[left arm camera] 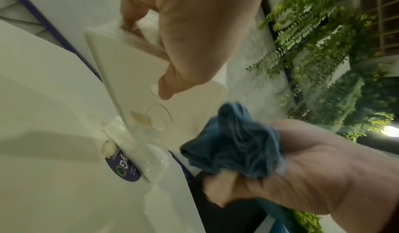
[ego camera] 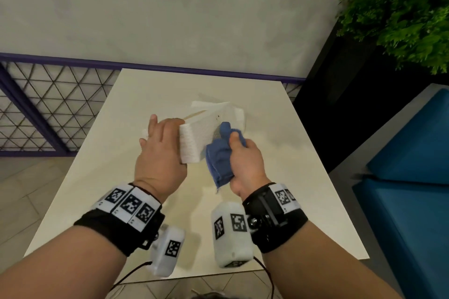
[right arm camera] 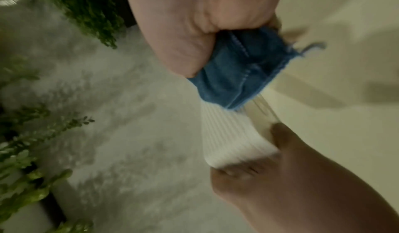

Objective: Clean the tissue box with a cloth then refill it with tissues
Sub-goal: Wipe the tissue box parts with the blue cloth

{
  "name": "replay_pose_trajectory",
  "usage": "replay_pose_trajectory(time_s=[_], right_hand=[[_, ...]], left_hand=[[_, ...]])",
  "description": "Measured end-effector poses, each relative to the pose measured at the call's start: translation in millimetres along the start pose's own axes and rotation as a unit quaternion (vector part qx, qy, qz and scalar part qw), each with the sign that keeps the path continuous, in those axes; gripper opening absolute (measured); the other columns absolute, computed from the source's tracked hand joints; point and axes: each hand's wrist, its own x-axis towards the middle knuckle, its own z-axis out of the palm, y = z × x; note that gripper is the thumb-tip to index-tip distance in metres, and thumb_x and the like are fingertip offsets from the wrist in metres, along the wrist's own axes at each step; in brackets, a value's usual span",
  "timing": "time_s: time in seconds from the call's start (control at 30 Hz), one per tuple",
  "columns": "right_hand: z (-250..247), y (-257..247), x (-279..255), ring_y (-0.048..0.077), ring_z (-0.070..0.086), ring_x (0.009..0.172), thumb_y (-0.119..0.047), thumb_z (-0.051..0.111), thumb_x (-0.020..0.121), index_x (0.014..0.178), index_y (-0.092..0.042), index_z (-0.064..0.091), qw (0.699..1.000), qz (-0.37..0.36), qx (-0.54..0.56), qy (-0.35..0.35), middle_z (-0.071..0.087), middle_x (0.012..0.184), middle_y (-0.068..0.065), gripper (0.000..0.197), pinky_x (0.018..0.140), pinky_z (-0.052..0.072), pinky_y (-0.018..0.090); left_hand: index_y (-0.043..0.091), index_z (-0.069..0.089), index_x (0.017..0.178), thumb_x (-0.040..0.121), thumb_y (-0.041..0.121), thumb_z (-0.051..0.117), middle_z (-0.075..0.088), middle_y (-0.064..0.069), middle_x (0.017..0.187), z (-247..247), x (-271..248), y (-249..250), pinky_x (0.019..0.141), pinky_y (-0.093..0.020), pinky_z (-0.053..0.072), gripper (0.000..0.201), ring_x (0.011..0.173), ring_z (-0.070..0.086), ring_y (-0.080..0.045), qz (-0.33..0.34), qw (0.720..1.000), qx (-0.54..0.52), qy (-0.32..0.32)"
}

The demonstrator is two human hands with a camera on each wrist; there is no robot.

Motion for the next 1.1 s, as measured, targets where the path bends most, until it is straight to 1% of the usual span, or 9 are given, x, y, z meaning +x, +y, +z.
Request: replay_pose_trajectory(time_s=[0.07, 0.13, 0.27, 0.37, 0.47, 0.67, 0.87, 0.97, 1.1], right_hand=[[-10, -12, 3, 0.032, 0.060, 0.105, -0.049, 0.044, 0.096, 0.103, -0.019, 0.054, 0.996, -0.065, -0.037, 0.057, 0.062, 0.113, 0.010, 0.032, 0.094, 0.051, 0.052], [-13, -30, 3, 0.034, 0.056, 0.114, -0.050, 0.042, 0.096, 0.094, -0.021, 0.053, 0.982, -0.151, -0.075, 0.082, 0.058, 0.119, 0.016, 0.031, 0.098, 0.047, 0.052], [20, -40, -17, 0.032, 0.025, 0.144, -0.052, 0.037, 0.096, 0.144, -0.023, 0.035, 0.920, -0.238, -0.306, -0.055, 0.027, 0.156, 0.012, 0.056, 0.117, 0.024, 0.046], [34, -25, -18, 0.018, -0.008, 0.150, -0.047, 0.028, 0.100, 0.151, -0.037, 0.016, 0.841, -0.307, -0.435, -0.093, 0.000, 0.163, -0.007, 0.054, 0.118, -0.003, 0.051], [5, -28, 22, 0.015, 0.002, 0.150, -0.044, 0.024, 0.101, 0.149, -0.039, 0.022, 0.861, -0.290, -0.419, -0.007, 0.008, 0.162, -0.010, 0.048, 0.116, 0.001, 0.059], [-24, -26, 69, 0.031, 0.022, 0.145, -0.045, 0.022, 0.102, 0.153, -0.022, 0.018, 0.909, -0.141, -0.381, 0.093, 0.020, 0.159, 0.011, 0.056, 0.117, 0.016, 0.053], [42, 10, 1, 0.025, 0.000, 0.150, -0.051, 0.019, 0.099, 0.153, -0.027, 0.014, 0.881, -0.225, -0.416, -0.023, 0.002, 0.163, 0.004, 0.059, 0.120, 0.006, 0.051], [13, 10, 44, 0.024, 0.015, 0.147, -0.059, 0.014, 0.090, 0.144, -0.033, 0.033, 0.873, -0.225, -0.431, 0.031, 0.019, 0.160, -0.001, 0.063, 0.113, 0.020, 0.059], [-25, 5, 94, 0.038, 0.051, 0.124, -0.058, 0.021, 0.093, 0.145, -0.024, 0.031, 0.928, -0.120, -0.342, 0.091, 0.050, 0.138, 0.018, 0.063, 0.103, 0.039, 0.053]], left_hand=[[0.029, 0.035, 0.126, 0.075, 0.006, 0.060, 0.037, 0.006, 0.137, -5, -1, -6, 0.071, -0.045, 0.048, 0.061, 0.147, 0.011, -0.024, -0.011, 1.000, 0.002, 0.012], [0.031, 0.035, 0.125, 0.074, 0.010, 0.065, 0.039, 0.004, 0.132, -9, 0, -7, 0.066, -0.038, 0.044, 0.062, 0.139, 0.031, -0.029, -0.020, 1.000, -0.006, 0.018], [0.030, 0.039, 0.121, 0.071, 0.031, 0.071, 0.050, 0.003, 0.119, -4, 5, 0, 0.074, -0.033, 0.049, 0.059, 0.095, 0.059, -0.018, 0.019, 0.999, -0.025, -0.020], [0.031, 0.046, 0.109, 0.074, 0.030, 0.073, 0.056, 0.010, 0.101, -5, 2, 0, 0.072, -0.005, 0.042, 0.044, 0.084, 0.057, 0.003, 0.051, 0.994, -0.087, -0.043], [0.028, 0.045, 0.108, 0.062, 0.013, 0.084, 0.054, 0.023, 0.090, -13, -6, 1, 0.061, 0.002, 0.037, 0.063, 0.074, 0.055, 0.019, -0.006, 0.989, -0.146, -0.023], [0.037, 0.042, 0.108, 0.059, 0.021, 0.085, 0.054, 0.024, 0.098, -20, -12, 3, 0.062, -0.002, 0.039, 0.067, 0.080, 0.057, 0.015, -0.007, 0.989, -0.147, -0.032], [0.038, 0.042, 0.108, 0.064, 0.026, 0.083, 0.059, 0.010, 0.105, -4, -9, -2, 0.066, -0.023, 0.045, 0.062, 0.084, 0.062, -0.011, -0.022, 0.990, -0.129, -0.046], [0.041, 0.041, 0.108, 0.060, 0.021, 0.084, 0.062, 0.012, 0.103, -9, -13, -5, 0.069, -0.024, 0.049, 0.067, 0.086, 0.065, -0.007, -0.022, 0.989, -0.135, -0.048], [0.041, 0.040, 0.108, 0.059, 0.020, 0.084, 0.060, 0.016, 0.105, -13, -14, -6, 0.068, -0.017, 0.046, 0.070, 0.087, 0.061, 0.004, -0.018, 0.990, -0.126, -0.055]])
